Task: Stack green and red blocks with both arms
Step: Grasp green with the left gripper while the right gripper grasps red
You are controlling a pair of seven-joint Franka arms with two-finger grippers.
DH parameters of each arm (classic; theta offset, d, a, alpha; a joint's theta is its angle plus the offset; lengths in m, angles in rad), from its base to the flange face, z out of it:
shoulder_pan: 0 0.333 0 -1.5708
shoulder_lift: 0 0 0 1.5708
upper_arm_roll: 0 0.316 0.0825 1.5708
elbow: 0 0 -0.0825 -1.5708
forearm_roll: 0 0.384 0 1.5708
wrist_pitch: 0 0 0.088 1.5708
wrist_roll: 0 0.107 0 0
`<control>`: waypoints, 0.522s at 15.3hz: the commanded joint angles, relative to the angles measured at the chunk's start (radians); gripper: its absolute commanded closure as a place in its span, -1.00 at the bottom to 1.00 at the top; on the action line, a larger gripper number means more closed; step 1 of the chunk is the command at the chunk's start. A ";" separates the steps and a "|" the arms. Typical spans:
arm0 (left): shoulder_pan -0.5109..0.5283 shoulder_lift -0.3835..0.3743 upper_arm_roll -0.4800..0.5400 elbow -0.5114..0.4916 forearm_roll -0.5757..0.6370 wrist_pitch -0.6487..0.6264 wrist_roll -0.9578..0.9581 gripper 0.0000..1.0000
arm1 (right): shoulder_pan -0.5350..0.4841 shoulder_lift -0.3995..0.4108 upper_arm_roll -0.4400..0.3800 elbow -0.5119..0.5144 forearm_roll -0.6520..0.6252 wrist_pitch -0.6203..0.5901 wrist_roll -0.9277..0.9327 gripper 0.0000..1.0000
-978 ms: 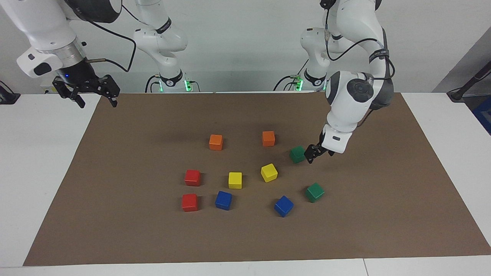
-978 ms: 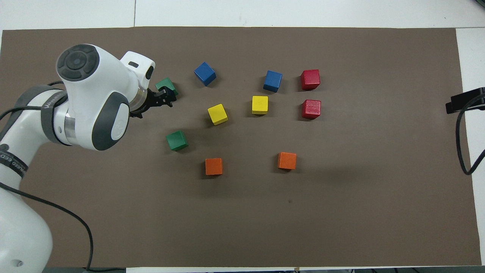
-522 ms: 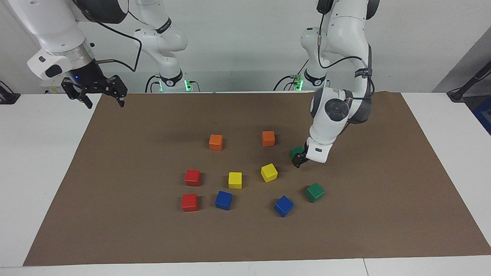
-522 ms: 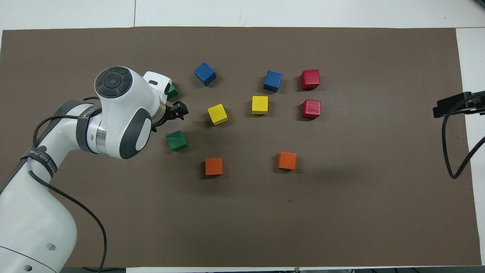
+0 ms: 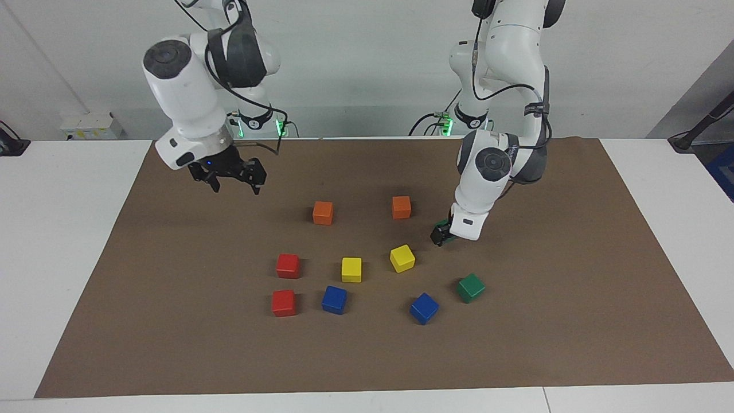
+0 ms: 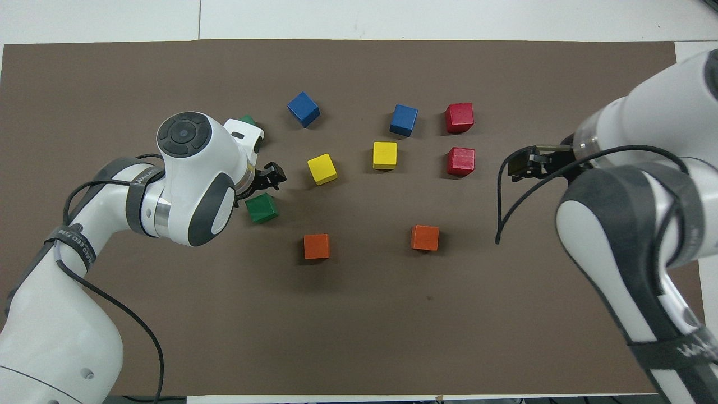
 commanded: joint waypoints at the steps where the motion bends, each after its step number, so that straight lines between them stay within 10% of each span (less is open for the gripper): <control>1: -0.033 -0.054 0.013 -0.077 0.001 0.038 -0.033 -1.00 | 0.019 0.094 -0.003 -0.001 0.008 0.104 0.049 -1.00; 6: -0.032 -0.059 0.014 -0.112 0.001 0.087 -0.018 -0.95 | 0.035 0.187 -0.003 -0.022 -0.002 0.218 0.132 -1.00; 8: -0.034 -0.063 0.013 -0.137 0.001 0.120 -0.016 -0.57 | 0.056 0.213 -0.003 -0.033 -0.003 0.250 0.159 -1.00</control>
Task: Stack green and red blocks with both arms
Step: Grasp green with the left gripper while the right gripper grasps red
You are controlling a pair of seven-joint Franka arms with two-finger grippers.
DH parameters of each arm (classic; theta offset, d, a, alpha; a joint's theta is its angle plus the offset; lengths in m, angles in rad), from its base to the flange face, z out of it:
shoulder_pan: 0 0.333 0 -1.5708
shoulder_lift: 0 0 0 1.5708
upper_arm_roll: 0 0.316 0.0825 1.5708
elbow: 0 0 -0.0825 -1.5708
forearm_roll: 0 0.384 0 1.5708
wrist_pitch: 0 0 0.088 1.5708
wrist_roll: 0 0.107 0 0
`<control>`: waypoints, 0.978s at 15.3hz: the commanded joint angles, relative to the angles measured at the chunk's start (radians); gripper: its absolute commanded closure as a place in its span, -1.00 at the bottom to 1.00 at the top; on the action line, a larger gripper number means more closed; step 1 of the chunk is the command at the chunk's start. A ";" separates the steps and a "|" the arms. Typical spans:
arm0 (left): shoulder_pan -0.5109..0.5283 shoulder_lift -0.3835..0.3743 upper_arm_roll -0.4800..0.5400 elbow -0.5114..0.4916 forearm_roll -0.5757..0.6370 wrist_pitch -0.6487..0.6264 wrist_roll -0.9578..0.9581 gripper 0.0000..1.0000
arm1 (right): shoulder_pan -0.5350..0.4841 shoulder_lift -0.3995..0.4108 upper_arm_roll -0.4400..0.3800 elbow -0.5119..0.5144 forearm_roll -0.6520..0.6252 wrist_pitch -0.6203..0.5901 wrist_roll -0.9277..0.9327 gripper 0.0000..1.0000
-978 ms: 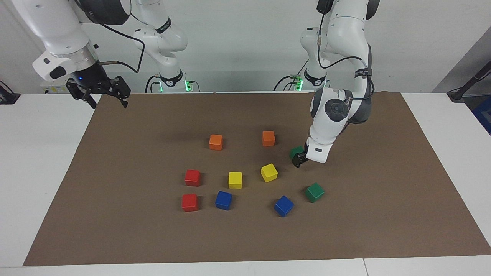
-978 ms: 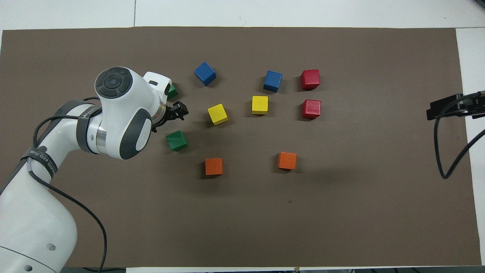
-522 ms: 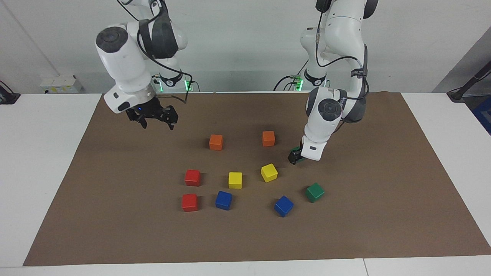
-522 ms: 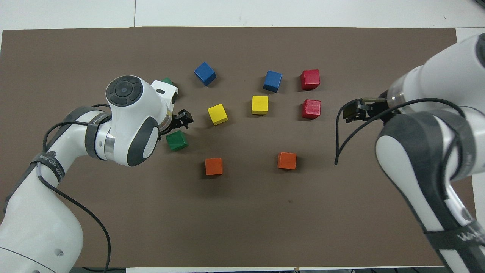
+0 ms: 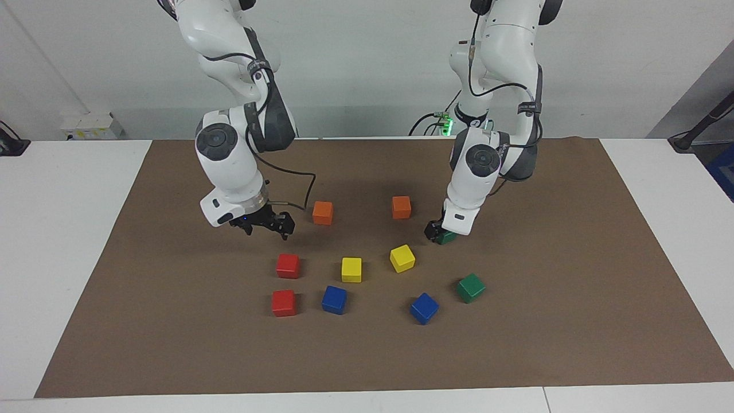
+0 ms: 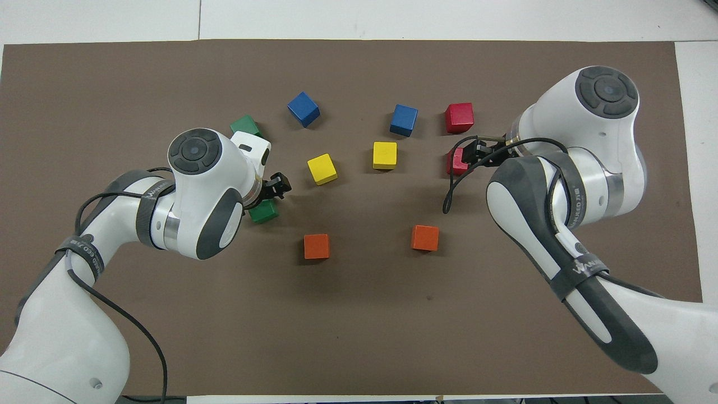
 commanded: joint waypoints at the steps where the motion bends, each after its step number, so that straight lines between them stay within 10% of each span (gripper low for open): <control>1: -0.014 -0.047 0.013 -0.078 0.002 0.062 -0.002 0.01 | 0.032 0.035 -0.003 -0.017 -0.012 0.064 0.070 -1.00; 2: -0.014 -0.047 0.013 -0.078 0.002 0.059 -0.001 0.77 | 0.041 0.053 -0.002 -0.014 -0.034 0.088 0.087 -1.00; 3: -0.012 -0.048 0.013 -0.078 0.002 0.050 0.020 1.00 | 0.058 0.070 -0.003 -0.010 -0.060 0.107 0.106 -1.00; 15: 0.382 -0.116 0.016 0.032 -0.004 -0.145 0.767 1.00 | 0.063 0.151 -0.002 0.018 -0.153 0.219 0.128 -1.00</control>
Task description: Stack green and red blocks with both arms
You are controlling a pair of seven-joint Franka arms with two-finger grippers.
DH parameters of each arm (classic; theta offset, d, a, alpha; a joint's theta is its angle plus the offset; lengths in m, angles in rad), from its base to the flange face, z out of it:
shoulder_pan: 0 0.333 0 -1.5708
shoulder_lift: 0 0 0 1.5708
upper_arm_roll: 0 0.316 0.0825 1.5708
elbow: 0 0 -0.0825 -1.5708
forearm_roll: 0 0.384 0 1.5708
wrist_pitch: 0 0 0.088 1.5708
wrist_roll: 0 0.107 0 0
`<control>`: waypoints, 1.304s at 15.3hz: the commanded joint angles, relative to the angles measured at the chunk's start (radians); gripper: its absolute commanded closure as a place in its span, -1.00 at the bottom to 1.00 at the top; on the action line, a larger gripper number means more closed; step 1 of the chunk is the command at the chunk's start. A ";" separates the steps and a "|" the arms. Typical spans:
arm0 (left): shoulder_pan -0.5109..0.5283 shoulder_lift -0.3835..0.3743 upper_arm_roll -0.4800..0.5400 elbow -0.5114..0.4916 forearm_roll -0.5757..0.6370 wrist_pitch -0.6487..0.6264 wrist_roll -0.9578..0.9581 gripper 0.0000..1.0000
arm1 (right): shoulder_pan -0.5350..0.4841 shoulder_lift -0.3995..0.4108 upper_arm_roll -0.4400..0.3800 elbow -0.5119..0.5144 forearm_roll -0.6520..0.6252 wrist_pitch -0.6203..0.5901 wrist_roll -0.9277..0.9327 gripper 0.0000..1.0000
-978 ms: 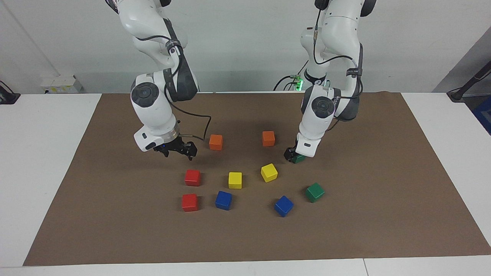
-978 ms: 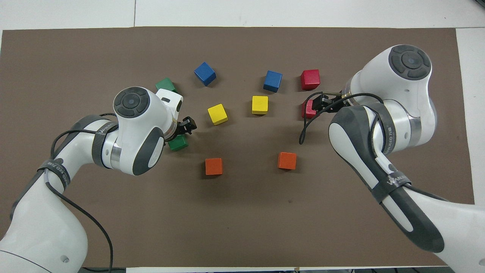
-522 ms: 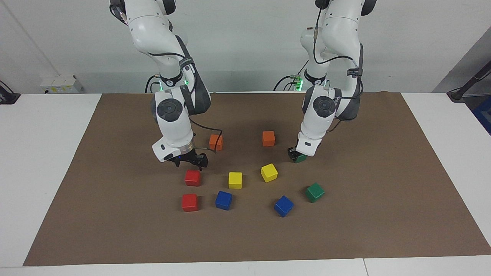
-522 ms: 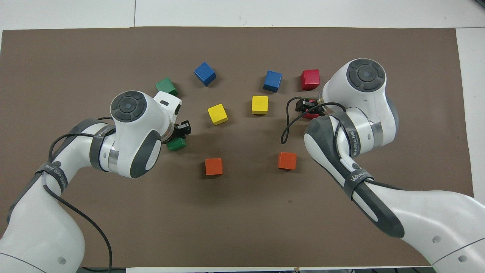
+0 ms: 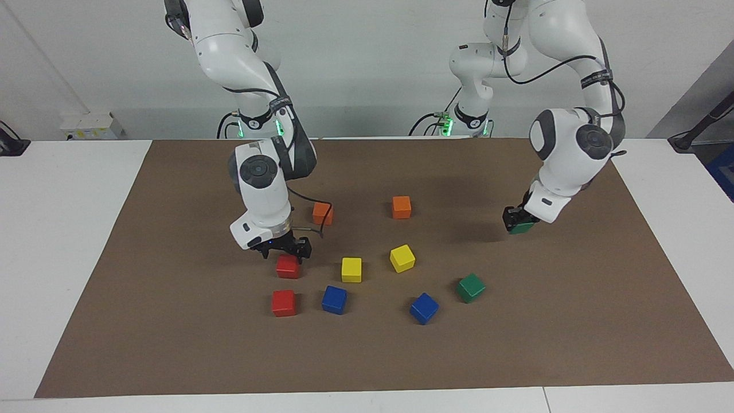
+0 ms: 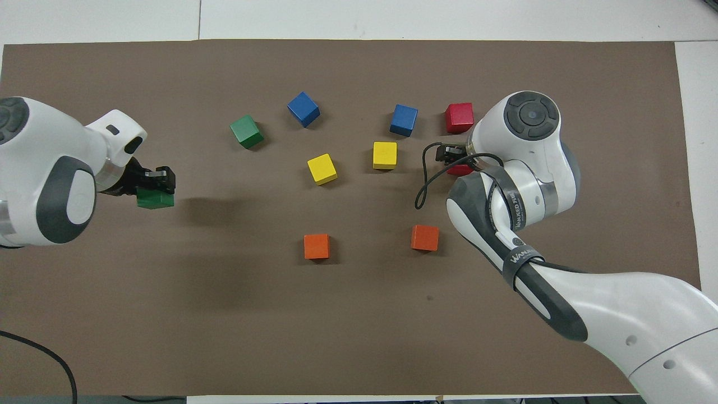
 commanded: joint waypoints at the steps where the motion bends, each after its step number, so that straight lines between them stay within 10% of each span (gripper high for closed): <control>1: 0.051 0.012 -0.007 0.006 -0.003 0.025 0.111 1.00 | -0.001 0.029 0.003 0.020 -0.026 0.034 0.026 -1.00; 11: 0.053 0.062 -0.007 -0.041 0.003 0.128 0.155 1.00 | -0.003 0.050 0.003 0.024 -0.026 0.071 0.071 -0.89; 17: 0.082 0.118 -0.002 -0.008 0.011 0.186 0.201 1.00 | -0.006 0.053 0.003 0.020 -0.023 0.065 0.083 -0.17; 20: 0.090 0.119 -0.002 -0.023 0.010 0.203 0.197 1.00 | -0.009 0.053 0.003 0.021 -0.023 0.059 0.082 0.60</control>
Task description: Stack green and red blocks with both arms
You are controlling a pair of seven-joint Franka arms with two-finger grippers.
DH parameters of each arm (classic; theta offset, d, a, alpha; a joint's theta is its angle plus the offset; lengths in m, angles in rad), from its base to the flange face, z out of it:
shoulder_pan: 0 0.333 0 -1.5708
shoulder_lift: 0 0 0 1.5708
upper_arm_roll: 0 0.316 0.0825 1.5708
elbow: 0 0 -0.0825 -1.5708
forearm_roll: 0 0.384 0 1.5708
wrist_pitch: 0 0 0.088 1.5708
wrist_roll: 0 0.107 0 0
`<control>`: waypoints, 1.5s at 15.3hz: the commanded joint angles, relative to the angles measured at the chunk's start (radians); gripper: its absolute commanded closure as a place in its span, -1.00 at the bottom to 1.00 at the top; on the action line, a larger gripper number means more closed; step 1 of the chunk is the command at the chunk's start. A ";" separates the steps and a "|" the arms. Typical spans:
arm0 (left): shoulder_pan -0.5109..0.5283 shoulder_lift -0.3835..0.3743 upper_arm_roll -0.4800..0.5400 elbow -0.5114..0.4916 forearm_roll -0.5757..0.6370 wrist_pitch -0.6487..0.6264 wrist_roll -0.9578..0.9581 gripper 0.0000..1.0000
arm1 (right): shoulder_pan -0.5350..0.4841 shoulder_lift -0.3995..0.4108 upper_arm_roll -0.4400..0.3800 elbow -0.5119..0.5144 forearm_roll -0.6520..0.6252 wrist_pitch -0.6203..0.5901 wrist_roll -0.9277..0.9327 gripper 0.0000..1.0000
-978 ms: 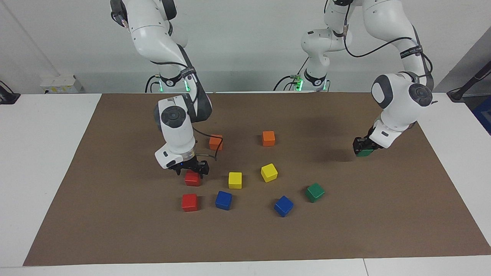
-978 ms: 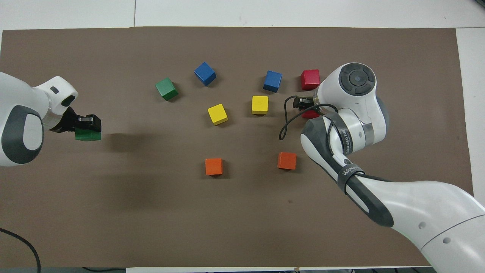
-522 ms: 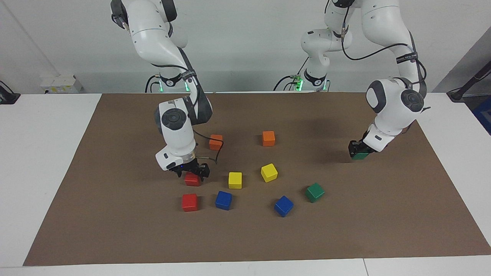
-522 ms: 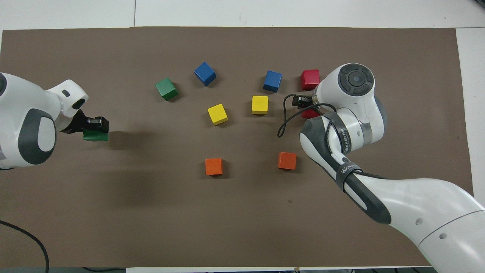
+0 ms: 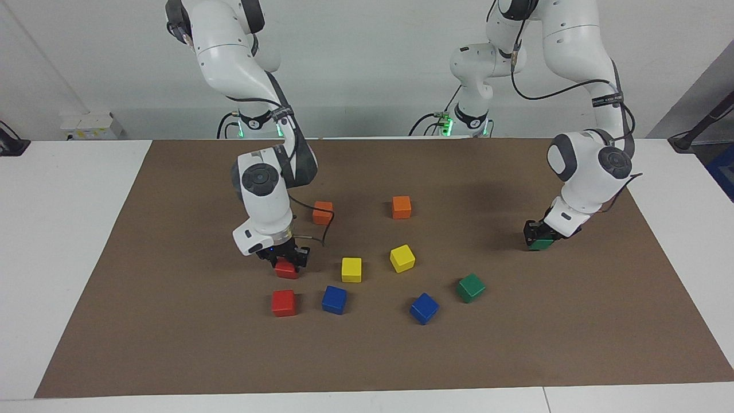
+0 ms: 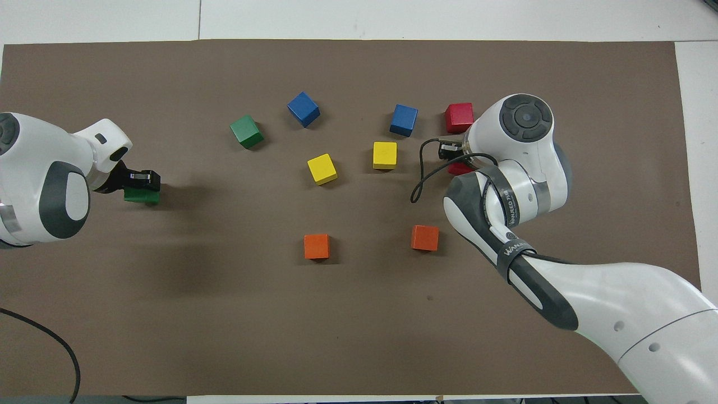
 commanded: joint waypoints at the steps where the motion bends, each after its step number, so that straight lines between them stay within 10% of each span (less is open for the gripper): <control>1: 0.018 0.013 -0.003 0.003 0.007 0.017 0.007 1.00 | -0.011 0.013 0.004 0.013 -0.024 -0.002 0.024 0.80; 7: 0.018 0.011 -0.003 -0.010 0.007 0.017 -0.069 0.99 | -0.098 -0.085 0.005 0.026 -0.008 -0.188 -0.282 1.00; 9: 0.016 0.010 -0.003 -0.020 0.007 0.026 -0.066 -0.99 | -0.159 -0.115 0.005 0.023 -0.006 -0.223 -0.427 1.00; 16: 0.018 0.013 -0.003 0.030 0.007 0.026 -0.061 -1.00 | -0.253 -0.123 0.004 -0.075 -0.006 -0.089 -0.545 1.00; 23: -0.121 0.161 -0.003 0.482 -0.026 -0.291 -0.389 -1.00 | -0.290 -0.100 0.004 -0.153 -0.007 0.037 -0.565 1.00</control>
